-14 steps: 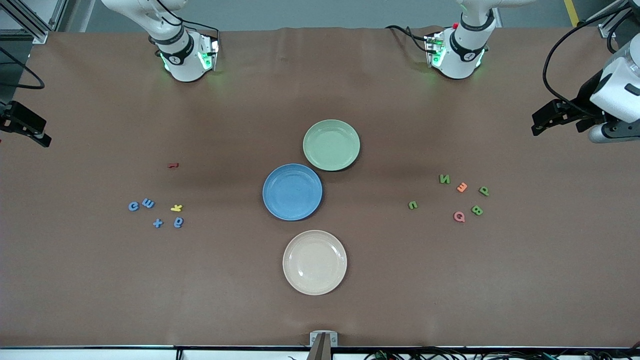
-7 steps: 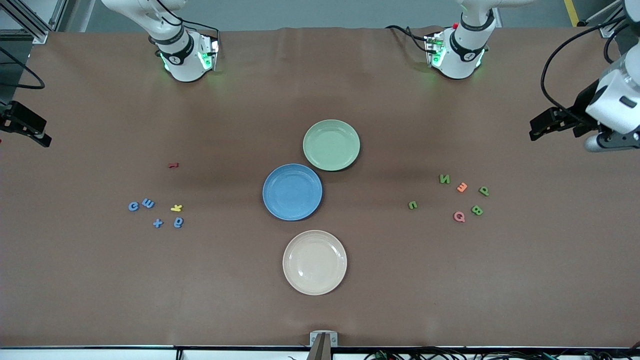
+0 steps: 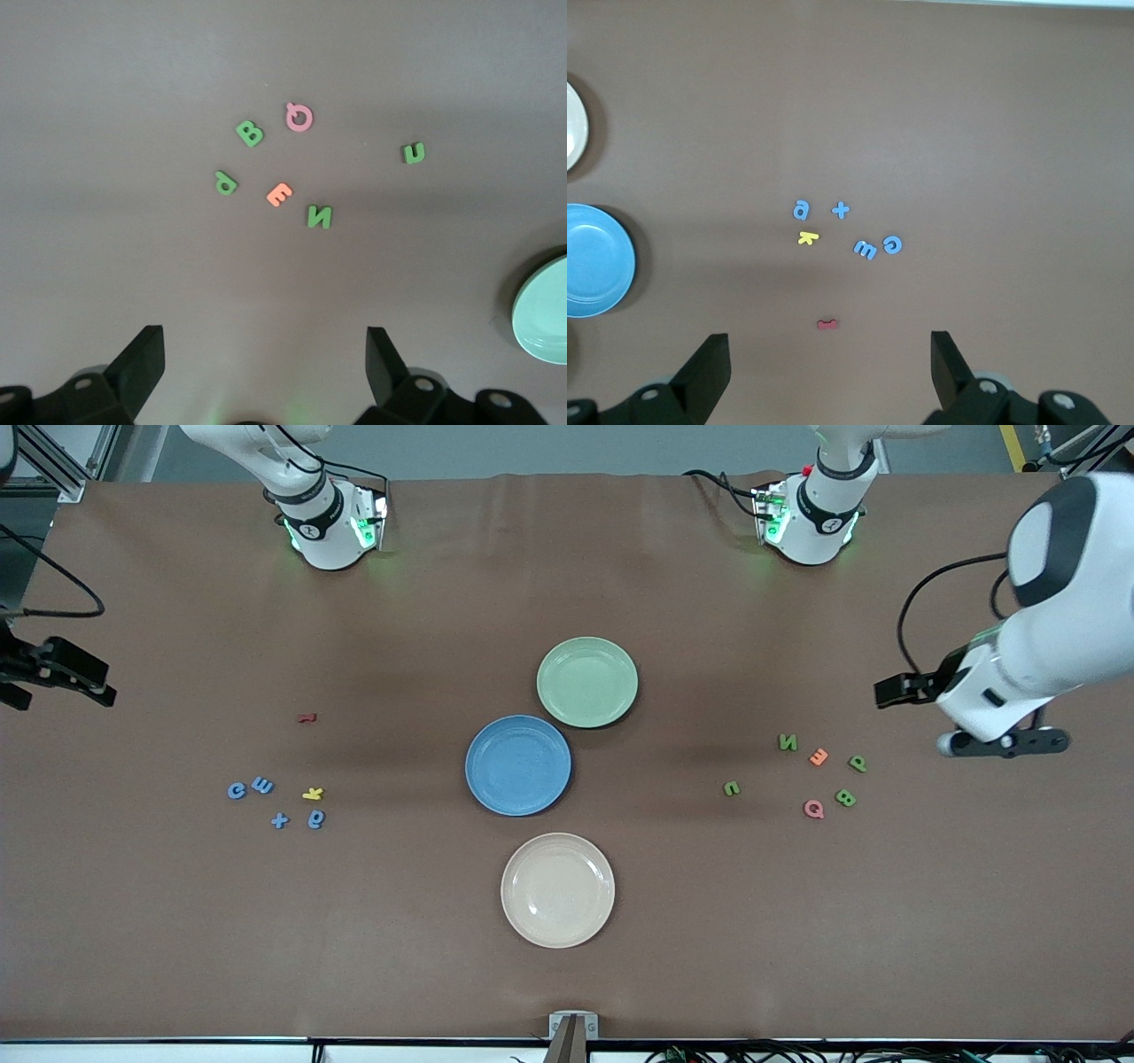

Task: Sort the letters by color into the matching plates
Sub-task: 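Move the left gripper toward the green letters while the right gripper reaches the blue letters, then grasp the green N with the left gripper while the right gripper grasps the blue c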

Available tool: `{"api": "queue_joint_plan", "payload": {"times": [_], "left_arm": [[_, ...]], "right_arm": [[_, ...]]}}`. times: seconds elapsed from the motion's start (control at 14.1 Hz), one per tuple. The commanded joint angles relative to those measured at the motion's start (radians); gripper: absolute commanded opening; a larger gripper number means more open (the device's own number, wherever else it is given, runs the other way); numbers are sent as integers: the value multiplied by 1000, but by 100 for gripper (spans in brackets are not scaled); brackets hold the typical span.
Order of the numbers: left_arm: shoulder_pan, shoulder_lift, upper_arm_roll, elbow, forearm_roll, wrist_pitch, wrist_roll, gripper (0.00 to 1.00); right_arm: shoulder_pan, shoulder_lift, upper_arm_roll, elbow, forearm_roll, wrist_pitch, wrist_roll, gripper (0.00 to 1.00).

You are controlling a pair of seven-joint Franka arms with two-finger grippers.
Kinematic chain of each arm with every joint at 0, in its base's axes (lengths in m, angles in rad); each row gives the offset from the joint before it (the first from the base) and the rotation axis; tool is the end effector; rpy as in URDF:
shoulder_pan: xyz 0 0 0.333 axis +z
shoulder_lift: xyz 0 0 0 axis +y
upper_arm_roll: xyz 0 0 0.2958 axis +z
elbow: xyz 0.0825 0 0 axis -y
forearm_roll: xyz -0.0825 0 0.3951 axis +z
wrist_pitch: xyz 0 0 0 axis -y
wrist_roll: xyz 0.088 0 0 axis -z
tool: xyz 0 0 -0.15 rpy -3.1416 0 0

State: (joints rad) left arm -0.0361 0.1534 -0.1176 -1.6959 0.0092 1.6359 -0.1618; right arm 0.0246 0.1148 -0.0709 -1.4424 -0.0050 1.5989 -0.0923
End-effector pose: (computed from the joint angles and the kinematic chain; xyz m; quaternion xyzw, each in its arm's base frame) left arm 0.5771 -0.0857 0.4188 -0.9944 -0.0030 0.1053 0.0122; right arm 0.6033 -0.0266 0.5592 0.9995 0.0233 0.0205 0.0080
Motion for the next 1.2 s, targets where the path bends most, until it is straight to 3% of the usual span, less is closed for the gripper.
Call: {"api": "queue_joint_plan", "payload": {"times": [0.0,0.28,0.42,0.64,0.85,1.13], "left_arm": [[1,-28,-19,-117,5,92,-13,100],[4,-57,-48,-318,15,324,-8,100],[2,-54,-57,-393,26,433,-7,98],[2,-52,-57,-497,31,568,-4,94],[4,-41,-57,-586,78,703,-2,83],[7,3,-60,-656,78,817,-1,75]], "right_arm": [[6,46,8,7,4,15,-7,100],[-41,107,5,-107,-3,68,-15,100],[-74,121,5,-223,-13,149,-82,100],[-123,117,5,-432,-15,394,-173,100],[-150,120,3,-583,-16,603,-208,100],[-152,172,5,-713,-15,846,-201,100]]}}
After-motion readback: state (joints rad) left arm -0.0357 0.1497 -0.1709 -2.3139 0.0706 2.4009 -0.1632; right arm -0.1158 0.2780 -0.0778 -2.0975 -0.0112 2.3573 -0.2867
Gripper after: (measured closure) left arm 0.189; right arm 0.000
